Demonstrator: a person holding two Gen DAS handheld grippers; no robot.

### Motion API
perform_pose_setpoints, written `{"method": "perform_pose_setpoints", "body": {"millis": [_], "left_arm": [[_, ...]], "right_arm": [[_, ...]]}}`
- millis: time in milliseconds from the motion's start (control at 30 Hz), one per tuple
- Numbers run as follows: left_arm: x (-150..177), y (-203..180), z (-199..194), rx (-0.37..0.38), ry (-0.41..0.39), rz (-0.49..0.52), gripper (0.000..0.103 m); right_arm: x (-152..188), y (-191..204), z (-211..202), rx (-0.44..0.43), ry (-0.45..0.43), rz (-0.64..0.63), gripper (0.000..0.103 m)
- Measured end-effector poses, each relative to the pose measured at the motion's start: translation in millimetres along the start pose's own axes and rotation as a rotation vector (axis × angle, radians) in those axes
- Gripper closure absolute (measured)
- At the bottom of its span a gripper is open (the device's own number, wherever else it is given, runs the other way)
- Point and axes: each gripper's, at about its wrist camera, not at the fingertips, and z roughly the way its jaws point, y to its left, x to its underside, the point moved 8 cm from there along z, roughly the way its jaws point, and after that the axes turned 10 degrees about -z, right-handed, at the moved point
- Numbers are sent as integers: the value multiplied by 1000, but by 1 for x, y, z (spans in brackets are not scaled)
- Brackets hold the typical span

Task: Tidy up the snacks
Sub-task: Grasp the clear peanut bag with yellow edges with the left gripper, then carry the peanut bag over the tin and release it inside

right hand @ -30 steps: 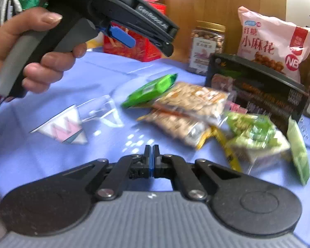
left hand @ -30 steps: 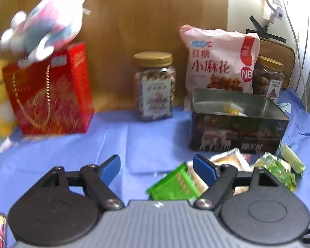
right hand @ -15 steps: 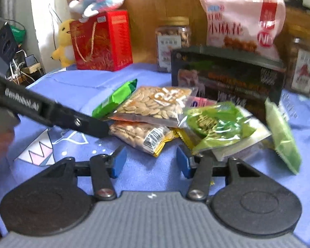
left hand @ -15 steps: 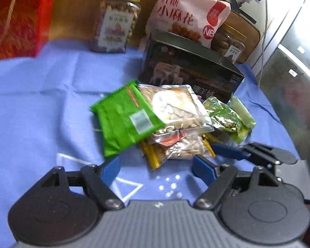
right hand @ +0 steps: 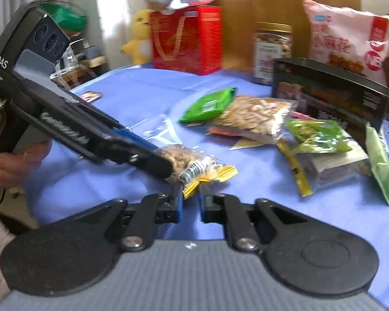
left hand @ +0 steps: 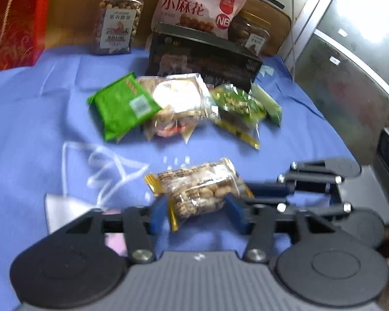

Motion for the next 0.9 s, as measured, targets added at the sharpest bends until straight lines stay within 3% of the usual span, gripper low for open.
{"method": "perform_pose_setpoints", "body": {"millis": [67, 167, 233, 267, 400, 633, 767, 900], "left_arm": [[1, 5, -8, -23, -29, -8, 30], [-8, 12, -8, -23, -44, -69, 30], [-11, 13, 0, 1, -22, -100, 38], [-10, 13, 8, 6, -2, -105, 48], [-18, 0, 15, 22, 2, -64, 59], [-99, -51, 3, 67, -161, 67, 59], [-159, -76, 27, 103, -220, 76, 58], [-199, -91, 71, 111, -230, 70, 57]], "right_arm": [[3, 3, 0, 6, 7, -25, 73], [6, 0, 7, 9, 23, -21, 70], [6, 0, 10, 5, 20, -16, 71], [5, 1, 11, 4, 15, -21, 78], [1, -4, 10, 30, 5, -25, 86], [-46, -58, -20, 165, -172, 16, 86], [-73, -111, -27, 304, -232, 7, 86], [-81, -168, -18, 391, -221, 42, 86]]}}
